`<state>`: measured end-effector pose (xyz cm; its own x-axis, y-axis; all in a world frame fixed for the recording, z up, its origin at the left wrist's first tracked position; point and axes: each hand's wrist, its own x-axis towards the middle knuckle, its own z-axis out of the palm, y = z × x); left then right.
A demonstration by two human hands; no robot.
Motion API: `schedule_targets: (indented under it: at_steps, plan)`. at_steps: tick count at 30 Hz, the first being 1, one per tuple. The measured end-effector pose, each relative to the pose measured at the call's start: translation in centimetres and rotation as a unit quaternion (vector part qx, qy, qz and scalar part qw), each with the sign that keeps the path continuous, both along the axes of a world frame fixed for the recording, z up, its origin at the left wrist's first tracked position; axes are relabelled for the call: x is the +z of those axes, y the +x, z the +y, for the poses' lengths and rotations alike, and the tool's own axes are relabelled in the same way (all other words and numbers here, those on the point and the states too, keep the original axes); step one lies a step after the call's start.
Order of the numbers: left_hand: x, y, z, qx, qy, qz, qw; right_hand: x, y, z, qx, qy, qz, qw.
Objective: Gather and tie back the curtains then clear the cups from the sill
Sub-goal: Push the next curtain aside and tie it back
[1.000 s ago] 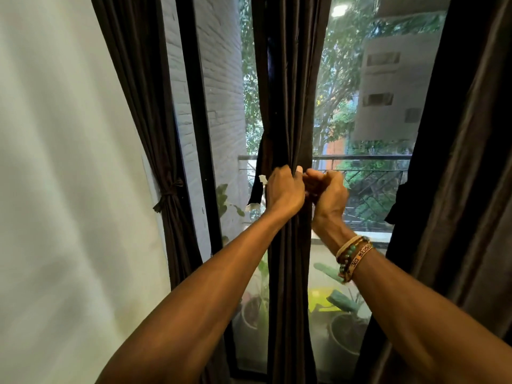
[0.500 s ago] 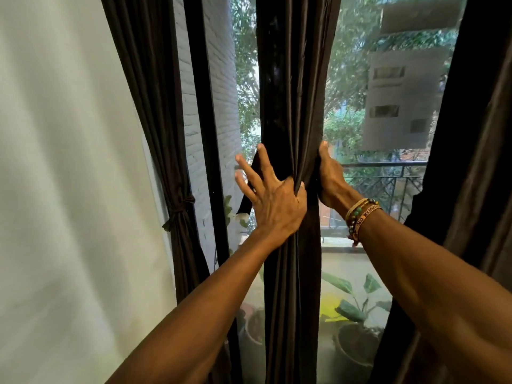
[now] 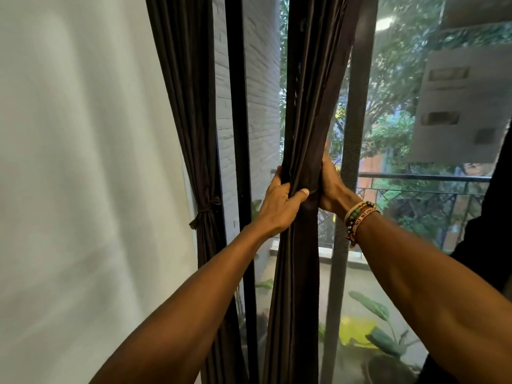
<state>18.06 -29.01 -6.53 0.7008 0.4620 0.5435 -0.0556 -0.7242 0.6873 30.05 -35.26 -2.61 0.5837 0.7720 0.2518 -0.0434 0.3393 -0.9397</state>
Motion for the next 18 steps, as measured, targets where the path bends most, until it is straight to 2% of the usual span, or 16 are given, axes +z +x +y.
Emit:
schedule_targets:
  at_steps: [9, 12, 15, 18]
  plan:
    - [-0.7, 0.5, -2.1, 0.097, 0.029, -0.043, 0.994, 0.2, 0.8, -2.3, 0.042, -0.019, -0.010, 0.999]
    - [-0.5, 0.1, -2.9, 0.134, 0.010, -0.065, 0.989, 0.2, 1.1, -3.3, 0.045, -0.022, -0.009, 0.999]
    - [-0.5, -0.2, -3.0, 0.159, 0.002, -0.090, 0.983, 0.2, 1.1, -4.4, 0.057, -0.016, 0.026, 0.998]
    - [-0.1, -0.1, -2.7, 0.171, 0.012, -0.076, 0.982, 0.4, 0.8, -5.3, 0.068, -0.022, 0.044, 0.997]
